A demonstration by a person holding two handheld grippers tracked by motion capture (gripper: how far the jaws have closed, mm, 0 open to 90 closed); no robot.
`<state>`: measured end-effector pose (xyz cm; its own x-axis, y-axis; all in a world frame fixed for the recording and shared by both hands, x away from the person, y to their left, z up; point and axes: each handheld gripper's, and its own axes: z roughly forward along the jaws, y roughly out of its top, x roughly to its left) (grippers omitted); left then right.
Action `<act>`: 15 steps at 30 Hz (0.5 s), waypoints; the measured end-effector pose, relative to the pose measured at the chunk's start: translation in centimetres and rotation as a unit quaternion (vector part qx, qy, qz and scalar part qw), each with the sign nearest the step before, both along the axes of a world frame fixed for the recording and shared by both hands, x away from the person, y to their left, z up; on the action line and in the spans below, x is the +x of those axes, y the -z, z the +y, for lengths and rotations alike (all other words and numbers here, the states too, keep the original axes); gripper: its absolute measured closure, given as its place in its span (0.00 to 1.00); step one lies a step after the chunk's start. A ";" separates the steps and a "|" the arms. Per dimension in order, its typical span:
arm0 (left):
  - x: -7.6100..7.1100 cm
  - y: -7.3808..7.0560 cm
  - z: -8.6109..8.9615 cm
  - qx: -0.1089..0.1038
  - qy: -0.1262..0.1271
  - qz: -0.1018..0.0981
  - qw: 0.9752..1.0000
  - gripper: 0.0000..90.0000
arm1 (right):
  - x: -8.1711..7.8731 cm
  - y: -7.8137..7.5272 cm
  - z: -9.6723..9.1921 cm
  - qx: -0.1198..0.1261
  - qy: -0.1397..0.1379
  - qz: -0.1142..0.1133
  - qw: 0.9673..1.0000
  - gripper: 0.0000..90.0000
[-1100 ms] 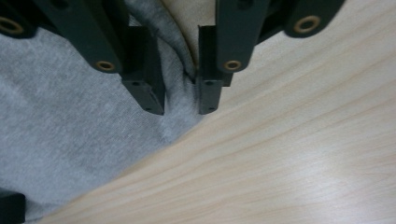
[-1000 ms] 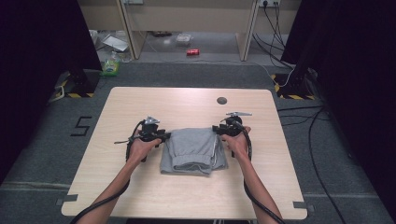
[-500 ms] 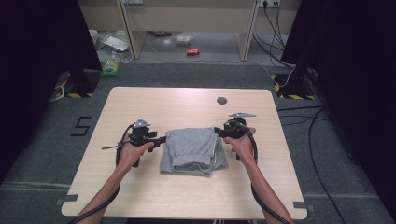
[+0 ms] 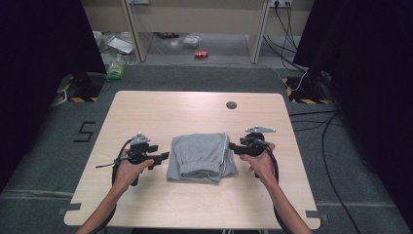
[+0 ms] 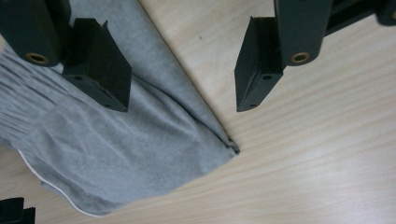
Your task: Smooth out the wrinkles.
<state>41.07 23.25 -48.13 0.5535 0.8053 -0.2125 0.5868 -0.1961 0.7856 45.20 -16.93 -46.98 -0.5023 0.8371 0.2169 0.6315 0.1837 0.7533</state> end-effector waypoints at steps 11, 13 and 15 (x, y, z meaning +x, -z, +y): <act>-3.2 0.8 0.5 0.008 0.016 0.005 1.000 0.37 | -3.3 0.2 -1.3 -0.012 -0.010 -0.009 1.000 0.43; -3.8 0.9 0.5 0.009 0.020 0.004 1.000 0.36 | -3.9 0.3 -1.5 -0.011 -0.011 -0.010 1.000 0.42; -4.5 1.0 0.4 0.010 0.025 0.002 1.000 0.36 | -4.4 0.3 -1.7 -0.012 -0.013 -0.013 1.000 0.42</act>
<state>36.62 23.63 -49.14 0.5926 0.7807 -0.1984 0.5792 -0.2419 0.7785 40.80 -18.62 -47.29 -0.5295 0.8281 0.1841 0.6065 0.2178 0.7647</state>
